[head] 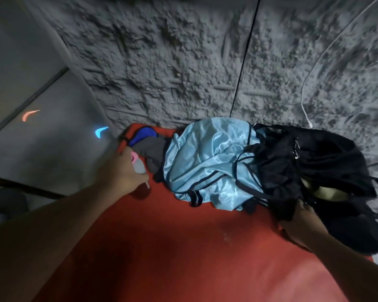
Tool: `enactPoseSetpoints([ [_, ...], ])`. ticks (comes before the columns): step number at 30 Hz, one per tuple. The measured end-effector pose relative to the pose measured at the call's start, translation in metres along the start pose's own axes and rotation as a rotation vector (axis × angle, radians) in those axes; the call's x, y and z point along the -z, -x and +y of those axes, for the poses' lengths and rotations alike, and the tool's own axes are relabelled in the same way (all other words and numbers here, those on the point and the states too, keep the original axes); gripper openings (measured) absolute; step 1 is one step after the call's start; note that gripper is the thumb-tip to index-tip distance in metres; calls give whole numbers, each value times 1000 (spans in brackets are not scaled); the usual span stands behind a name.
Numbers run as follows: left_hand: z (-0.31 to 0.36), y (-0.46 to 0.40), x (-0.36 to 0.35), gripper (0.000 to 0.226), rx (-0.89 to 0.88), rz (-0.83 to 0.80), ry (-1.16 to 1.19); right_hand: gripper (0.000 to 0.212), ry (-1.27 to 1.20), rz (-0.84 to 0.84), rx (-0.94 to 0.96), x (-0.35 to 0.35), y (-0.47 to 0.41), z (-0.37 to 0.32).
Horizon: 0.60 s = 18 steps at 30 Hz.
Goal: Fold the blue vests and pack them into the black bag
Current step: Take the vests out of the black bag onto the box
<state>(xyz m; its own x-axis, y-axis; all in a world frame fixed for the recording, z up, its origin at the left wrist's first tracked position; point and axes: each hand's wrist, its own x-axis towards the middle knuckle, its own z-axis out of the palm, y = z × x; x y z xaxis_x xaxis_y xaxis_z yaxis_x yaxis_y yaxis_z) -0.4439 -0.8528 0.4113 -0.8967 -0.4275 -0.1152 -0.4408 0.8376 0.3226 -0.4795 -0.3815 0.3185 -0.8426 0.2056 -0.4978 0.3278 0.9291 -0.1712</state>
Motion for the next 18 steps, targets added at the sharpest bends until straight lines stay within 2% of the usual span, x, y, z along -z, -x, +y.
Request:
enactPoseSetpoints([
  [3,3,-15,0,55,31,10,-27,94,-58,62,-22,-13,24,-9],
  [5,4,-27,-2,56,58,14,3,85,-127,163,51,-34,51,-8],
  [7,4,-38,-4,62,61,2,21,87,-178,219,141,-63,80,-3],
  [10,3,-45,-6,92,61,-59,19,90,-137,166,233,-89,109,2],
  [12,8,-36,-5,113,81,-23,-19,91,-122,113,250,-94,118,1],
  [13,13,-28,-2,115,67,33,-49,92,-115,92,263,-93,120,-3],
  [16,35,22,4,99,-87,235,-123,91,-130,86,293,-83,126,-13],
  [18,47,74,-2,87,-229,309,-58,87,-127,90,314,-79,131,-15],
])
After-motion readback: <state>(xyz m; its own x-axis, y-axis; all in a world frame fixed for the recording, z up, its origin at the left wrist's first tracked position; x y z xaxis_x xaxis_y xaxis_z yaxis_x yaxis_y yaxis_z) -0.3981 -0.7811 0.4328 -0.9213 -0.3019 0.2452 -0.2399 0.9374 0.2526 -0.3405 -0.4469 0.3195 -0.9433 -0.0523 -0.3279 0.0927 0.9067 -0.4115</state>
